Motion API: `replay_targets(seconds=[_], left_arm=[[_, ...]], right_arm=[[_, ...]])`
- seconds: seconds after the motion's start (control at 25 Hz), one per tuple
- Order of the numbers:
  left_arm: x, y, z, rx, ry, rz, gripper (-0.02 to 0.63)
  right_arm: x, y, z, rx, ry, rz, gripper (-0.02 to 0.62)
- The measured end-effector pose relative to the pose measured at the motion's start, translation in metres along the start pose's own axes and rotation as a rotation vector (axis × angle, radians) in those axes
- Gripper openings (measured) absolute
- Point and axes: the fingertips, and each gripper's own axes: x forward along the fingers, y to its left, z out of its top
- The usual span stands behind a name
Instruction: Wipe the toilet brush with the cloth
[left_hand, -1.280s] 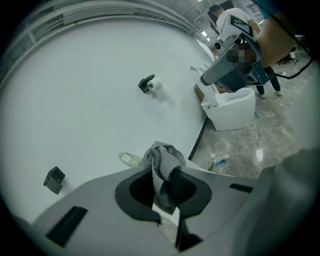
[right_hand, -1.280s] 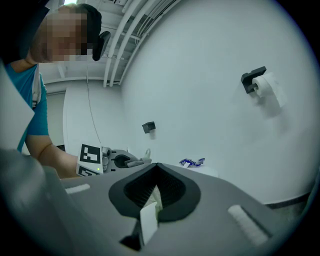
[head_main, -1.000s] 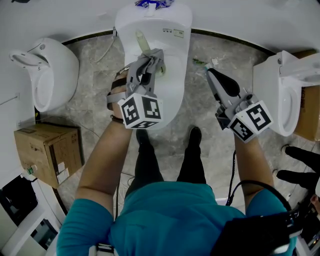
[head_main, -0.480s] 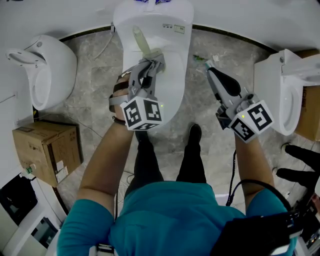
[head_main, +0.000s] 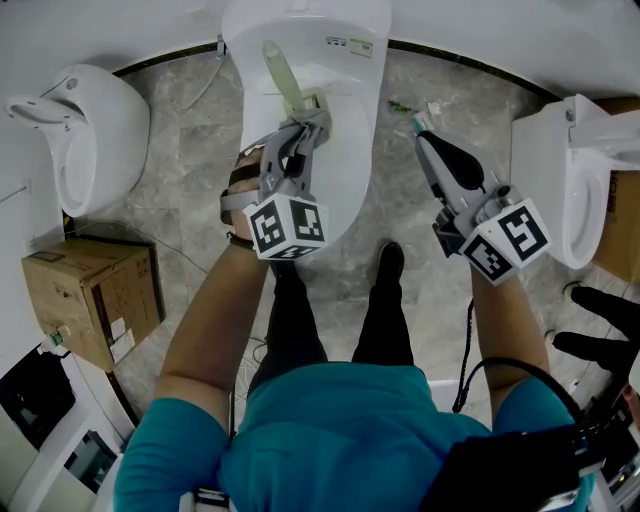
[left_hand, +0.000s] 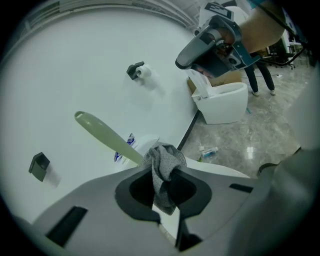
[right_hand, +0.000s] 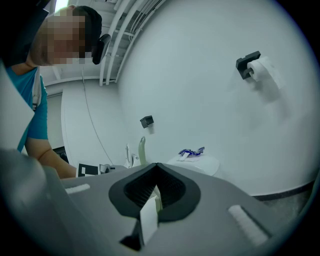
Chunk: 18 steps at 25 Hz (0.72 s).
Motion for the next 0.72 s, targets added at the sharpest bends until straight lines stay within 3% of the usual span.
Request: replay_targets(seconds=[0.72], left_arm=[[0.035, -0.029, -0.037, -0.006, 0.045, -0.045, 0.038]], right_arm=[[0.014, -0.016, -0.033, 0.039, 0.032, -0.009, -0.003]])
